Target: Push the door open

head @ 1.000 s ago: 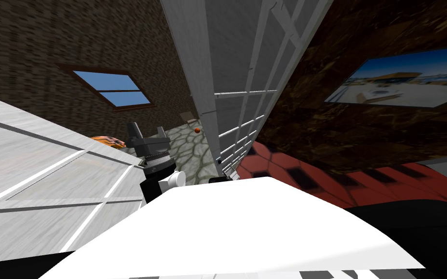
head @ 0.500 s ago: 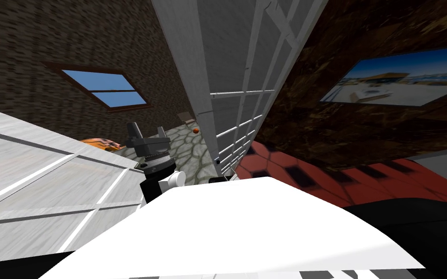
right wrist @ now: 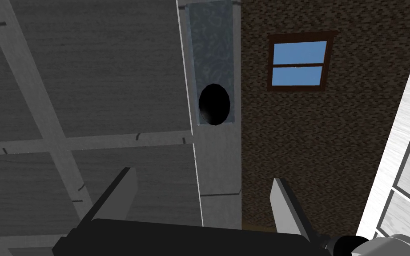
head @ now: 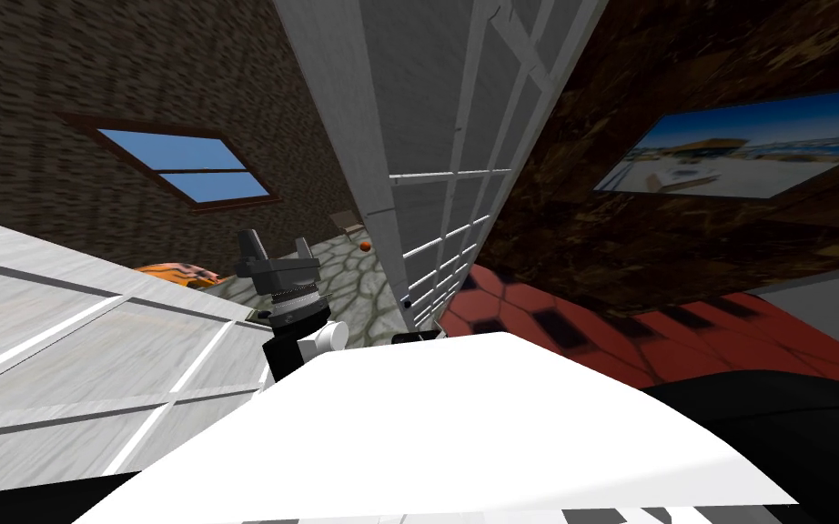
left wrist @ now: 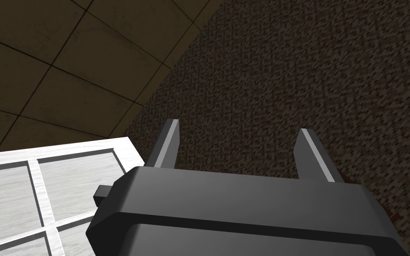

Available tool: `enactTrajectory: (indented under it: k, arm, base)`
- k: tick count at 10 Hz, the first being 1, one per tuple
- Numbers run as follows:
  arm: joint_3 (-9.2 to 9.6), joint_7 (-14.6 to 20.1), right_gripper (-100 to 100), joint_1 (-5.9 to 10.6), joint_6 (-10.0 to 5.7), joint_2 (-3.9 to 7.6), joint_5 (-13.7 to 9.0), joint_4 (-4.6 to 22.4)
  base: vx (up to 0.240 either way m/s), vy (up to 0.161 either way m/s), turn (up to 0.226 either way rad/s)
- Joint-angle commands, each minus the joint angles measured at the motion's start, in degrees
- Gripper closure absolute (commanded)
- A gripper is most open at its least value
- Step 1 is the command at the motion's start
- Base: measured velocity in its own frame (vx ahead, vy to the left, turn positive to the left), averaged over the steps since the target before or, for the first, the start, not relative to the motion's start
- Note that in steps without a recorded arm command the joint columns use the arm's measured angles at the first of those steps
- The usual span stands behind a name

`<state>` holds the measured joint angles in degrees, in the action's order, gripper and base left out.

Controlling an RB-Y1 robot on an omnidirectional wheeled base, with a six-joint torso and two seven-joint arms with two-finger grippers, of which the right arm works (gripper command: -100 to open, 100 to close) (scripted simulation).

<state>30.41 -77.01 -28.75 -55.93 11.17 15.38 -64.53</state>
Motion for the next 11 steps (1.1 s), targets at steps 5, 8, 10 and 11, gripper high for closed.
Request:
enactTrajectory:
  k: [5,8,10,11]
  arm:
    - [1.46,-8.1,-100,-3.25,-0.84,0.94,0.5,-1.9]
    - [0.72,-7.2,-100,-1.6,0.27,0.21,0.4,-1.6]
    - [0.41,-6.9,-100,-0.72,1.1,-0.32,0.5,-1.4]
    - [0.31,-6.8,-100,-0.42,1.39,-0.5,0.5,-1.4]
  base:
    - [0.01,-0.004,-0.04]
    - [0.081,0.061,0.016]
    - [0.159,0.127,0.017]
    - [0.17,0.131,0.013]
